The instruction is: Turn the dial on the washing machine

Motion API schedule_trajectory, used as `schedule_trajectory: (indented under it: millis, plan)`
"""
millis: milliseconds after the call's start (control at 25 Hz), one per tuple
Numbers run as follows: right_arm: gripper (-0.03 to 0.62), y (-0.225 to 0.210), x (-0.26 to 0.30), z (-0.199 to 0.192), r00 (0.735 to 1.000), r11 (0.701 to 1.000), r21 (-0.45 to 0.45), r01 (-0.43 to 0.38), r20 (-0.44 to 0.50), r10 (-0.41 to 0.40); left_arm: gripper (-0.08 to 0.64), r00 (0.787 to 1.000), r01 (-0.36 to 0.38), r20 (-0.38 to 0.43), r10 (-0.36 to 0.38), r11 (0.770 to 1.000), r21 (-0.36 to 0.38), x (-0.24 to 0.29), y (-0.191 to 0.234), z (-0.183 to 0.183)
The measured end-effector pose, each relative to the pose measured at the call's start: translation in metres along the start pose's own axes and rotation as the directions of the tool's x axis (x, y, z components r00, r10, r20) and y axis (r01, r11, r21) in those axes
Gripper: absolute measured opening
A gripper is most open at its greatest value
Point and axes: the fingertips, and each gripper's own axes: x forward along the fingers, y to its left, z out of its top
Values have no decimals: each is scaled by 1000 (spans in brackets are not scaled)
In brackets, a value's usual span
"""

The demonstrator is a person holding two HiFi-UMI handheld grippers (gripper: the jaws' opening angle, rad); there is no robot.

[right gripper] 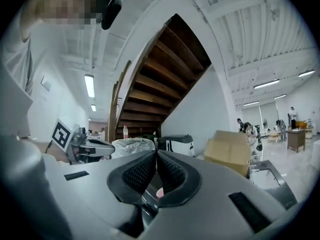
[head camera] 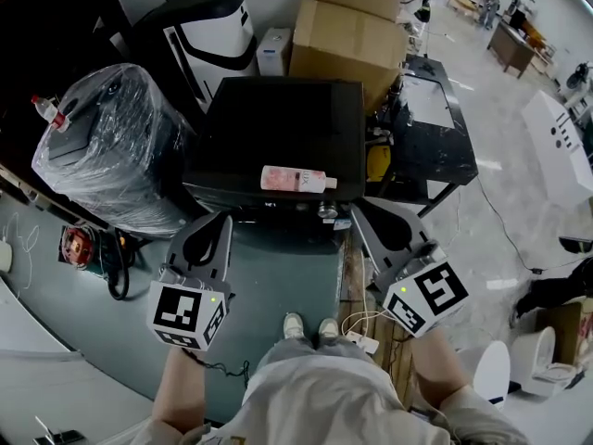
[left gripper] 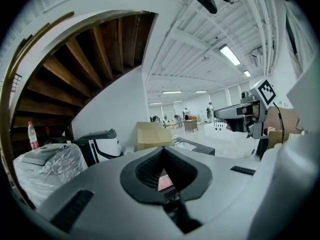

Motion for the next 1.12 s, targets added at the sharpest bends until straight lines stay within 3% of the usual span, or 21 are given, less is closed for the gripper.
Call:
schedule_trajectory:
  millis: [560,800,1120]
  plan:
    - [28,23,-48,101,985,994,-105,9,172,9,20,990,-37,137,23,994,98,-33,-4,78]
    - [28,24,-52,106,980,994,-112,-13,198,35,20,988,-72,144,54,990,123,-39,0,86]
    - [28,16,-48,96,986,997,-77,-2,167,15,20,990,-61,134,52,996,65,-36,1,80]
